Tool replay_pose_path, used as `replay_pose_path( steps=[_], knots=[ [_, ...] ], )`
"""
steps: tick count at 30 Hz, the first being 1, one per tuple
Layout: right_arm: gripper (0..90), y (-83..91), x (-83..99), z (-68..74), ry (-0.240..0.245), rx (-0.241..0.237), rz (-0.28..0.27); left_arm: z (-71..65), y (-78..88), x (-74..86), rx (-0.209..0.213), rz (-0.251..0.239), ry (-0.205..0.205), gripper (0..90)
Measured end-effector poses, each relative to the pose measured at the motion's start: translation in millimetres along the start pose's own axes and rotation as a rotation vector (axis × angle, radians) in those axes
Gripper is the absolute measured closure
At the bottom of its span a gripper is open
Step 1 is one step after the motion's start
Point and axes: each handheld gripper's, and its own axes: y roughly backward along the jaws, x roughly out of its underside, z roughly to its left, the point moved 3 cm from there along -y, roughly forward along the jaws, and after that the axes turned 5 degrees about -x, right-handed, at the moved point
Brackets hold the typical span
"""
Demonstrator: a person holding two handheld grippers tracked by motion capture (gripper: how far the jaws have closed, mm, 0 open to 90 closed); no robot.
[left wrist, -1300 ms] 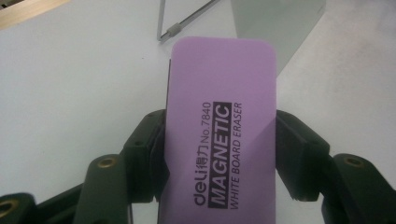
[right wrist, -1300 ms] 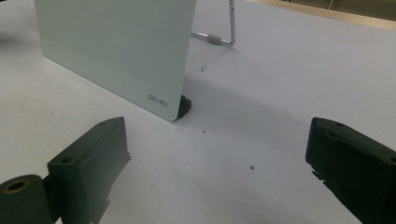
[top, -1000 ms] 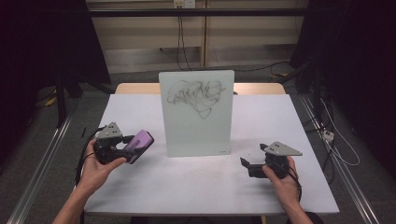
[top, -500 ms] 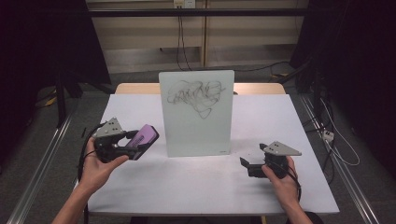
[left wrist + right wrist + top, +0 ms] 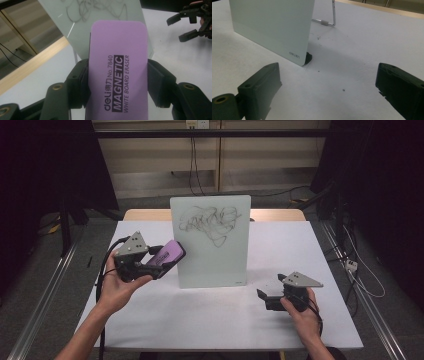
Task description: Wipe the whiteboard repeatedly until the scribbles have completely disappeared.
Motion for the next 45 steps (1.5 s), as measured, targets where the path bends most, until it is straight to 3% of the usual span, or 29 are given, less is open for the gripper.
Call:
replay_pose_path(
  steps=[9,21,28,38,45],
  knots=[
    [5.9,0.2,0.0,-1.4,0.001,0.004,-0.006,6.7,-4.6,-21.2,-0.016,-0.049,0.021,40.8],
    [5.9,0.9,0.2,-1.3,0.003,0.005,-0.008,11.6,-18.9,-55.0,-0.060,-0.041,-0.054,40.9],
    [5.9,0.8,0.3,-0.7,0.001,0.002,-0.007,16.5,-23.6,-74.8,-0.061,-0.059,-0.065,40.9],
    [5.7,1.0,0.3,-0.8,0.001,0.002,-0.008,17.3,-35.1,-89.6,-0.081,-0.051,-0.105,41.0],
    [5.6,0.5,0.5,-0.2,0.001,-0.001,-0.005,21.8,-38.9,-97.7,-0.087,-0.062,-0.108,41.0]
  ],
)
